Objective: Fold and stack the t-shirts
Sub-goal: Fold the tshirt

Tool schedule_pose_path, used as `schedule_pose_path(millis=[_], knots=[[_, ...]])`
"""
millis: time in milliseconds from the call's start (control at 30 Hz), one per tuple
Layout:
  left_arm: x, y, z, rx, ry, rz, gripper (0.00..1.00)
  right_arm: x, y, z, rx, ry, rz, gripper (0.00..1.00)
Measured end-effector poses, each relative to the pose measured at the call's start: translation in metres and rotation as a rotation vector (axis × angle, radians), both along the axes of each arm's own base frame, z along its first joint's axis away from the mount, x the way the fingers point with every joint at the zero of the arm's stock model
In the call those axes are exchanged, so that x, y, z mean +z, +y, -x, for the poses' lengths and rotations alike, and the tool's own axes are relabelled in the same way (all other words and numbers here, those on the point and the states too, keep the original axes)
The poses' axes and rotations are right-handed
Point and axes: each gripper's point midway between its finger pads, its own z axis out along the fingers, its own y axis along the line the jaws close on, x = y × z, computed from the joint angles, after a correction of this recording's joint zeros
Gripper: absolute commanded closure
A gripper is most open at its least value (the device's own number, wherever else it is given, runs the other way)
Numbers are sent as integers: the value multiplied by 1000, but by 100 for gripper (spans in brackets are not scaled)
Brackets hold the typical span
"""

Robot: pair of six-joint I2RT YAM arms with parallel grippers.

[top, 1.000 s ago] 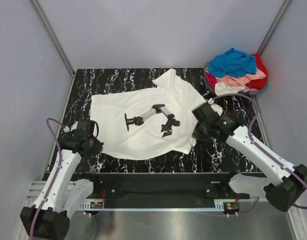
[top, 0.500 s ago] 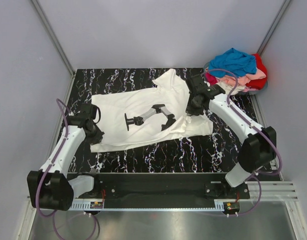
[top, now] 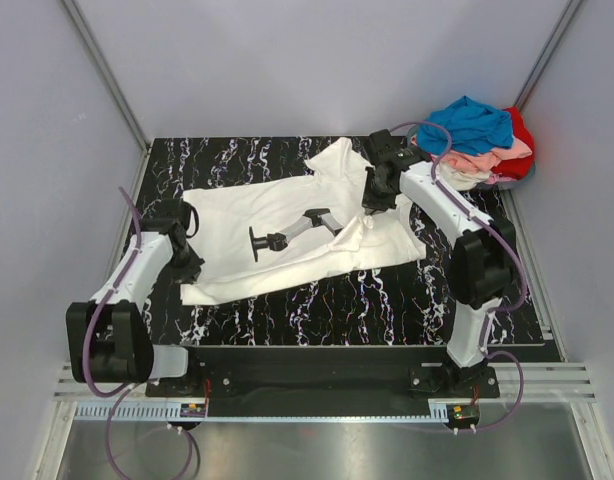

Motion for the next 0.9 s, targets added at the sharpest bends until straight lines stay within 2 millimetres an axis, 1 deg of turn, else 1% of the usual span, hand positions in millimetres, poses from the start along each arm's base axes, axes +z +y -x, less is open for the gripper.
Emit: schedule_pose_path(millis=[67,100,133,167,200,233,267,300,333,367,433,467,500,567,600,667,700,733,767,800,833,900], knots=[[-5,3,-1,1,24,-5,86,-8,2,-9,10,14,12,100],[-7,4,-3,2,36,-7,81,-11,3,-12,14,19,17,98],[-10,7,-5,3,48,-11,76,-15,5,-16,19,29,24,89],[-13,10,-8,6,61,-14,76,-20,6,-21,22,41,32,76],[-14,13,-10,10,71,-16,75,-23,7,-28,23,45,37,60],[-17,16,-15,15,84,-17,73,-25,8,-36,23,47,41,27],[-19,20,-19,20,96,-17,69,-27,7,-44,21,52,46,19],[-20,25,-24,26,107,-17,63,-26,7,-56,25,44,50,15],[-20,29,-30,32,114,-17,60,-24,5,-69,17,28,49,12],[-18,33,-35,39,121,-17,50,-20,1,-81,6,16,53,10],[-7,42,-49,46,92,-29,39,-6,-9,-104,-22,-35,50,10],[0,44,-54,49,72,-36,31,-1,-13,-108,-31,-48,52,10],[9,46,-59,46,41,-47,28,6,-20,-111,-44,-61,55,10],[30,49,-63,47,-31,-66,27,15,-32,-106,-63,-76,57,12],[41,48,-61,45,-64,-72,27,17,-37,-97,-67,-71,56,13],[61,46,-54,37,-137,-83,29,15,-39,-67,-58,-51,22,16],[69,45,-48,33,-170,-88,30,12,-39,-47,-50,-29,0,18],[73,44,-43,31,-189,-90,30,10,-36,-29,-40,-12,-30,19],[75,42,-36,25,-214,-93,30,10,-31,-15,-27,-9,-75,20],[74,41,-28,19,-222,-93,30,7,-28,-4,-18,2,-105,20],[70,40,-20,12,-226,-95,28,4,-23,7,-8,11,-141,21],[56,38,-7,3,-192,-89,29,-9,-13,21,6,32,-208,21]])
